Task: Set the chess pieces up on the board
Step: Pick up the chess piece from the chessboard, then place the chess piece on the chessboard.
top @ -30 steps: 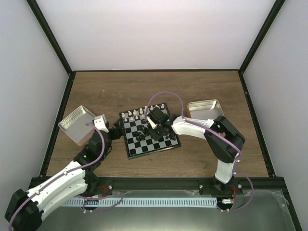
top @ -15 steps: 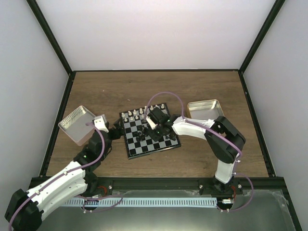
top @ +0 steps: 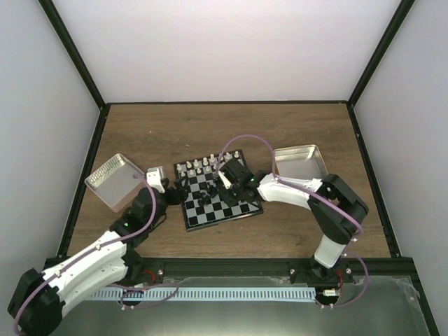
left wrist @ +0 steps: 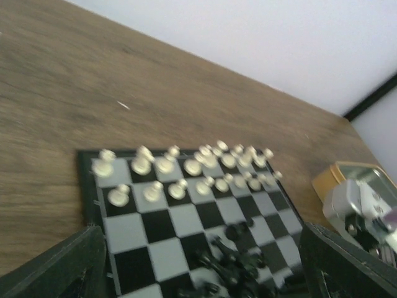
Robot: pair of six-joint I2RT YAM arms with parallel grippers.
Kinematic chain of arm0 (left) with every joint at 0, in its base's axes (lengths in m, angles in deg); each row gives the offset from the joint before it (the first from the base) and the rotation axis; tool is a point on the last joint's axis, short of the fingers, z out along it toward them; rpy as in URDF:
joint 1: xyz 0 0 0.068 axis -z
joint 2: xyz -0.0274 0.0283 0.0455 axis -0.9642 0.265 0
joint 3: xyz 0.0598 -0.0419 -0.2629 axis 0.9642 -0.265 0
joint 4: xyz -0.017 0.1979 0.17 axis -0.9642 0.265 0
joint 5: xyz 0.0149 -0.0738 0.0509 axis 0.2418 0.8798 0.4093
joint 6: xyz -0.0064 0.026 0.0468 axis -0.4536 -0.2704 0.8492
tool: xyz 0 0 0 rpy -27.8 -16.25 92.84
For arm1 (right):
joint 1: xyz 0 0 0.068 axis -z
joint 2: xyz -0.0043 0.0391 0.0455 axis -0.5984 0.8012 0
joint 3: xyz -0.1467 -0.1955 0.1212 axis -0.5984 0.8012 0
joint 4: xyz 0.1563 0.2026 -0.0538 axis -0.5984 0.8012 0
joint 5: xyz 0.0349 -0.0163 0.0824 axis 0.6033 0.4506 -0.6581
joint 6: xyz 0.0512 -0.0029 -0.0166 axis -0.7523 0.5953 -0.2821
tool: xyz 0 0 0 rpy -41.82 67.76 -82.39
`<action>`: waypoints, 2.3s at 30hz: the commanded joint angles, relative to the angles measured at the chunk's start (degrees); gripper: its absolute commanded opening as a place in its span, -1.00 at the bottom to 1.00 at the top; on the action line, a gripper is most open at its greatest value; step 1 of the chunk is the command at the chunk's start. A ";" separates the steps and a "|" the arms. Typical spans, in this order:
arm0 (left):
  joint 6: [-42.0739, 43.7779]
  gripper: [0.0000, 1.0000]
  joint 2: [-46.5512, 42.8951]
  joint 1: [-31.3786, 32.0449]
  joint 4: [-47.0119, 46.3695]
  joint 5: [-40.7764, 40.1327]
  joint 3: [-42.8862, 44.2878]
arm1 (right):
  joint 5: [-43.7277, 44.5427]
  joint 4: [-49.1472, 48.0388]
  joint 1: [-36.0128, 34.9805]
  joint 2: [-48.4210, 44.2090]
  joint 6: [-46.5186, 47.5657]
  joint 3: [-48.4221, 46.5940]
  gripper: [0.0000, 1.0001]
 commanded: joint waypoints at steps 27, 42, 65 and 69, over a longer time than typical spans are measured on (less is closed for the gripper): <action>-35.96 -0.09 18.03 -0.32 -18.51 33.01 6.15 | -13.37 -30.39 0.22 -23.37 -17.35 16.82 -0.75; -35.09 -0.44 19.14 -0.32 -20.94 34.64 5.89 | -13.94 -31.57 0.22 -23.39 -19.49 16.08 -0.74; -24.75 -0.92 16.49 -0.32 -2.91 24.76 11.07 | -1.00 -25.30 0.28 -23.96 -21.59 14.70 -0.10; -15.56 -0.92 15.16 -0.32 9.30 18.23 15.84 | 7.13 -21.71 0.36 -25.91 -21.56 14.41 0.05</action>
